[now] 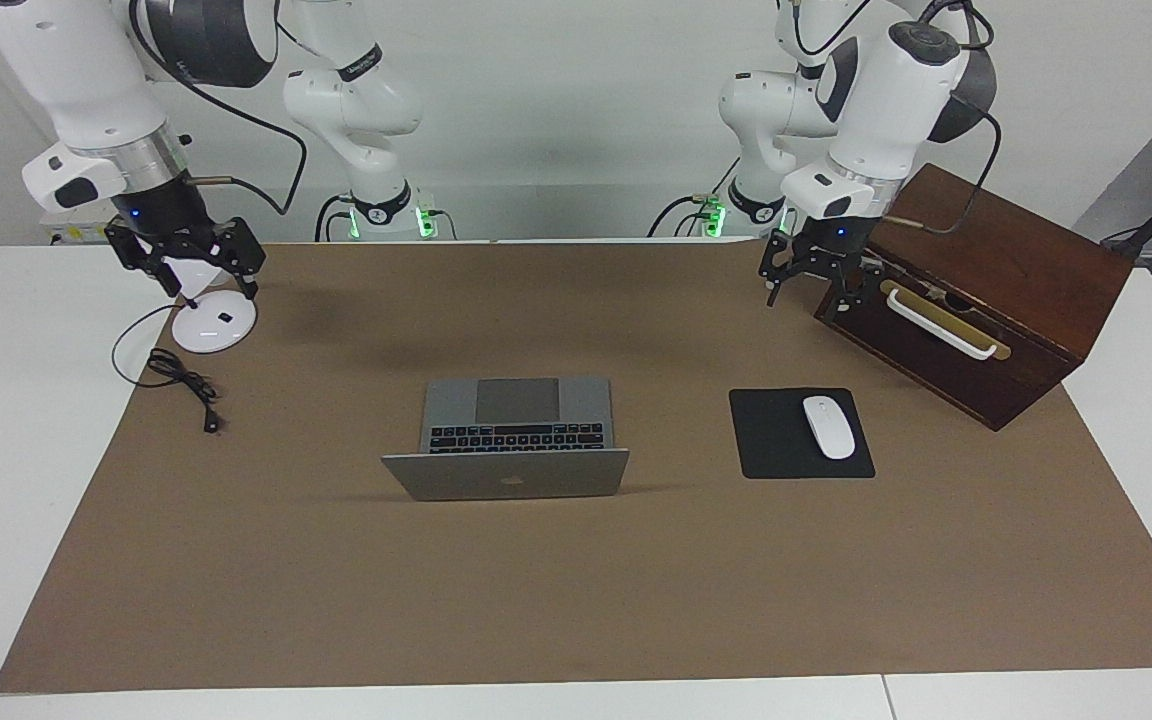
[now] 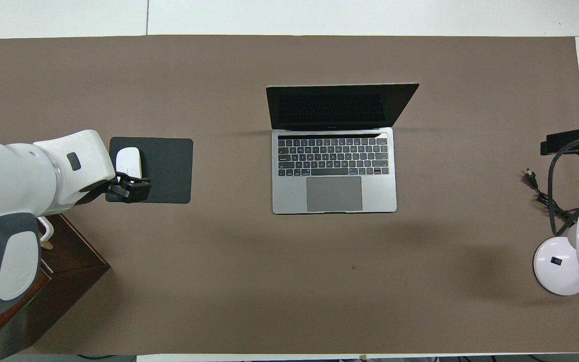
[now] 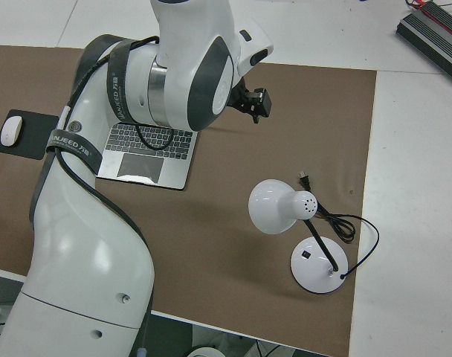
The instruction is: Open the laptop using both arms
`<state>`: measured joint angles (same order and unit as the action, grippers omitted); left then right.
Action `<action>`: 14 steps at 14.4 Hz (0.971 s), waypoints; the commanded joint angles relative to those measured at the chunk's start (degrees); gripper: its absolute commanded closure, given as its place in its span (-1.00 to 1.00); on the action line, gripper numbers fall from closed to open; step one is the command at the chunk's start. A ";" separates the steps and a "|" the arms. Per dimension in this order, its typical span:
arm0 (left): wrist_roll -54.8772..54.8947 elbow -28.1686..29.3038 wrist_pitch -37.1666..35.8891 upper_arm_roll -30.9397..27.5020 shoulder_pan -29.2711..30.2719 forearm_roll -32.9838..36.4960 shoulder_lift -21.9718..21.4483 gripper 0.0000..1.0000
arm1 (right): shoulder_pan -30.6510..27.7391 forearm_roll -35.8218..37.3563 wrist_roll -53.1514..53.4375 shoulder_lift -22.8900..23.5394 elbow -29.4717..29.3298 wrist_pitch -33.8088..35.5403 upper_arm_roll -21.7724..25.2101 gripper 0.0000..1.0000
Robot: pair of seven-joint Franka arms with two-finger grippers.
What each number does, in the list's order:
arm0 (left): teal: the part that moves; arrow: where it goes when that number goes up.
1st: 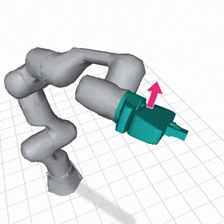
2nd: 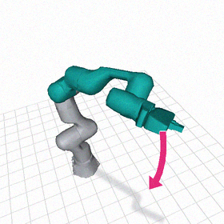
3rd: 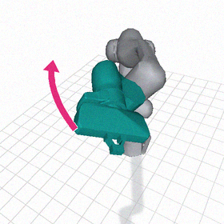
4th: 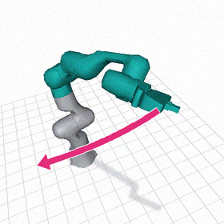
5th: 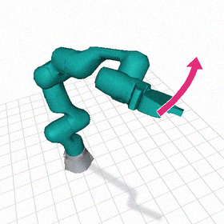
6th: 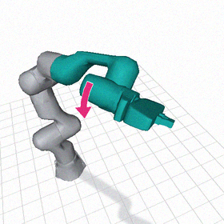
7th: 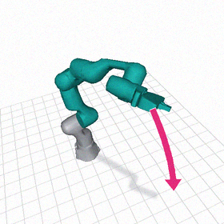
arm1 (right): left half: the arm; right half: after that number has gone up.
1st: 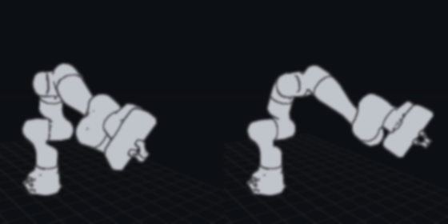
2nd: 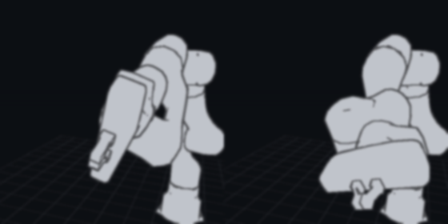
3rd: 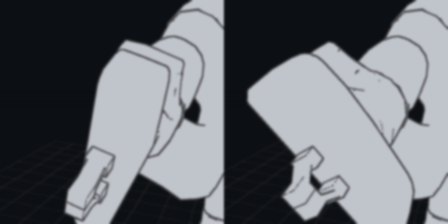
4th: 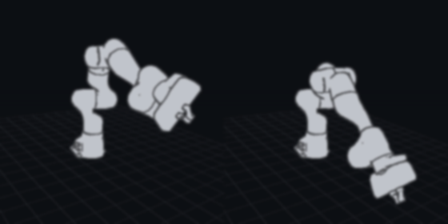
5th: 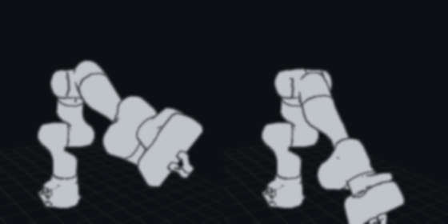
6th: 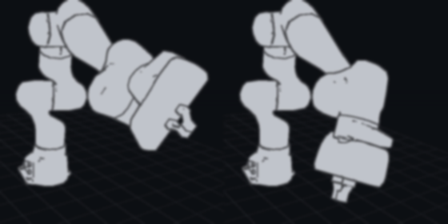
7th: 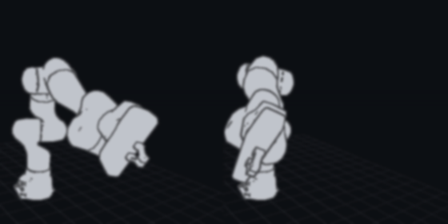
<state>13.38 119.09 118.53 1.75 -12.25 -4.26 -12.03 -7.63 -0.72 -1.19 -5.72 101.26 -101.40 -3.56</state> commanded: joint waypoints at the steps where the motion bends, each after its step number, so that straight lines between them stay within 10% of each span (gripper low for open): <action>1: -0.11 -2.36 -3.82 0.54 4.58 0.74 -0.71 -1.00 | 1.21 -0.51 -2.06 -0.87 0.25 -0.47 -0.13 -1.00; 14: -0.81 -21.43 -20.43 0.19 13.92 0.83 6.31 -1.00 | 2.71 -0.51 -1.88 -0.96 -0.10 0.76 0.04 -1.00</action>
<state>13.28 104.49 103.04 1.48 0.86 -4.25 -9.31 -4.41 -0.73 -1.52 -6.06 100.95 -101.32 -3.45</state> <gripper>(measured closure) 0.000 0.000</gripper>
